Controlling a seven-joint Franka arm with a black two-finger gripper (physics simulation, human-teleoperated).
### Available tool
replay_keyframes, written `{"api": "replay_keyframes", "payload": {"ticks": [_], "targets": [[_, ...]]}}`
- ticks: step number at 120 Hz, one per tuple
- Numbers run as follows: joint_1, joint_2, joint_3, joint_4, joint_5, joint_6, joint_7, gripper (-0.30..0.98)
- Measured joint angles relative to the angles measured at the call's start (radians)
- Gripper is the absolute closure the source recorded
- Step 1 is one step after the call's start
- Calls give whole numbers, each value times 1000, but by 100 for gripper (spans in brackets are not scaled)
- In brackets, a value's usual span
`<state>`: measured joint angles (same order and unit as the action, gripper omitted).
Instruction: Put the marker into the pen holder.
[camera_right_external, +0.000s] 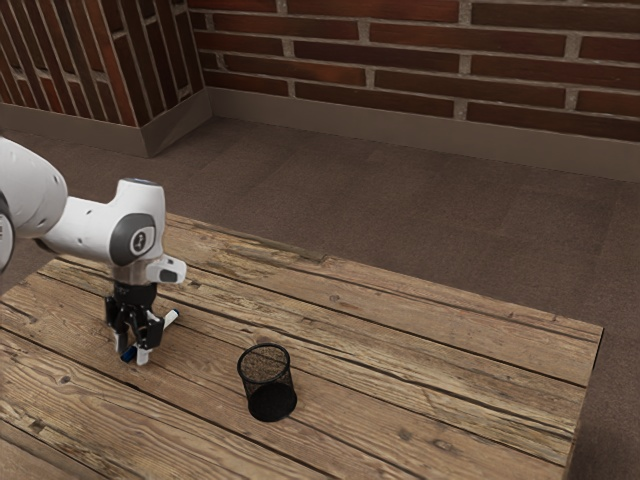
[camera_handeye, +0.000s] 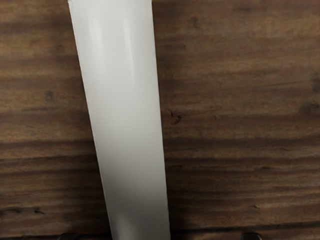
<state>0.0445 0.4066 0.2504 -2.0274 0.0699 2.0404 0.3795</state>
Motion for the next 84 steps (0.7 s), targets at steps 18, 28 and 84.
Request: {"api": "replay_keyframes", "payload": {"ticks": [18,28,84], "targets": [[0,6,-2,21,5,-4,-5,36],[-1,7,-2,24,6,-5,-7,43],[-2,7,-3,25,16,-3,-25,75]]}}
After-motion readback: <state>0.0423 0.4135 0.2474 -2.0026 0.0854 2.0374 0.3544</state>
